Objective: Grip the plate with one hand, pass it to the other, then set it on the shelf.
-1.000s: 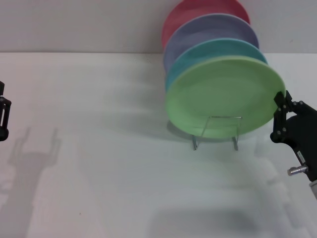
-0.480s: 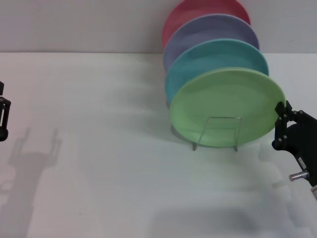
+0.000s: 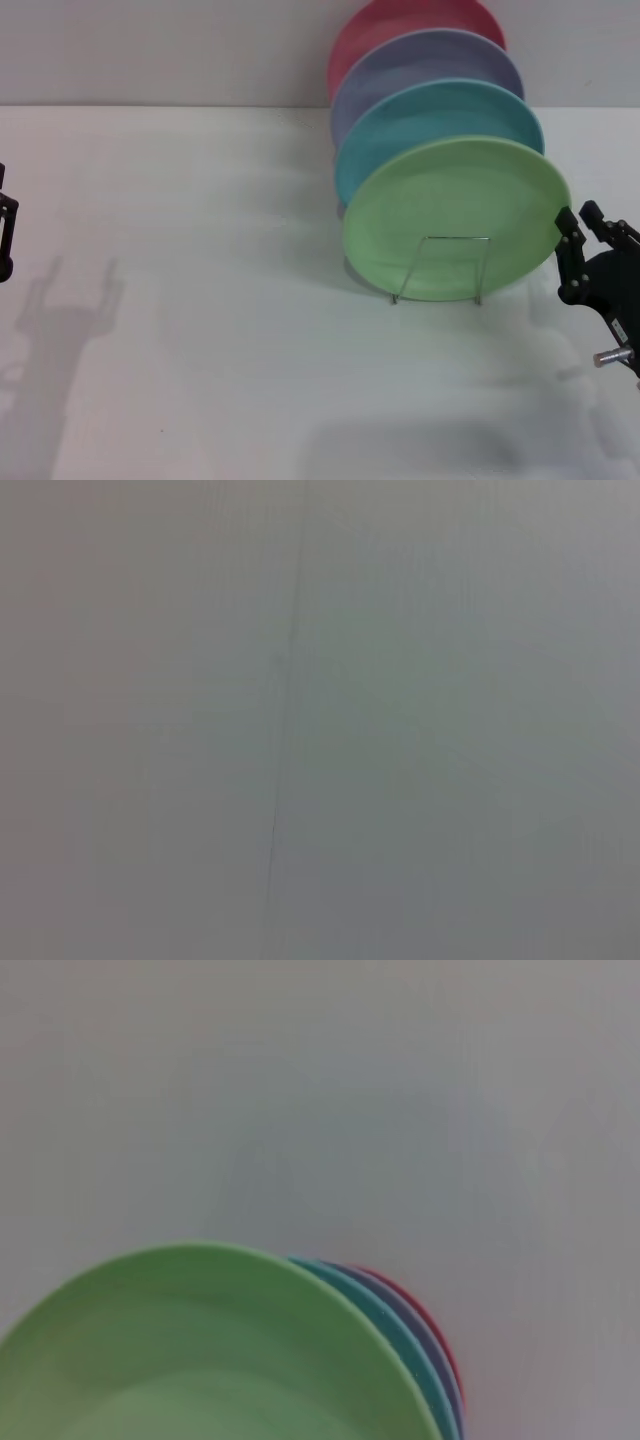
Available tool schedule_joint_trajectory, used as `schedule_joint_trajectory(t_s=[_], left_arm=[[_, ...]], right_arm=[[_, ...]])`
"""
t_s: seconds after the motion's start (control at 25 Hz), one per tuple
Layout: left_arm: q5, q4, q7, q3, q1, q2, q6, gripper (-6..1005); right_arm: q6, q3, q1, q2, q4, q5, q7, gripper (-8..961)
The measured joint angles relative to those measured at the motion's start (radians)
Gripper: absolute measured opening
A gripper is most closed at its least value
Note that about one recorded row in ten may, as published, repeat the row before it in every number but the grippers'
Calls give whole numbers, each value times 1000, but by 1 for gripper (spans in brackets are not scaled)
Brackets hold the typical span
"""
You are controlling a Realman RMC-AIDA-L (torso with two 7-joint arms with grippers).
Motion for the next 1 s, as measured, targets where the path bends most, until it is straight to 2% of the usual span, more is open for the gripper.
schedule_joint_trajectory(t_s=[0.2, 0.44, 0.68, 1.0], left_arm=[[0, 6, 1, 0, -6, 0, 0, 646], [0, 27, 7, 1, -17, -4, -2, 646], [0, 57, 6, -2, -31, -7, -17, 646], [0, 71, -1, 0, -41, -9, -45, 646]], right_arm=[[-73, -9, -28, -1, -4, -7, 20, 277], [-174, -49, -66, -1, -6, -15, 54, 379], [-274, -46, -119, -1, -3, -7, 108, 378], [-317, 108, -115, -3, -107, -1, 288, 480]])
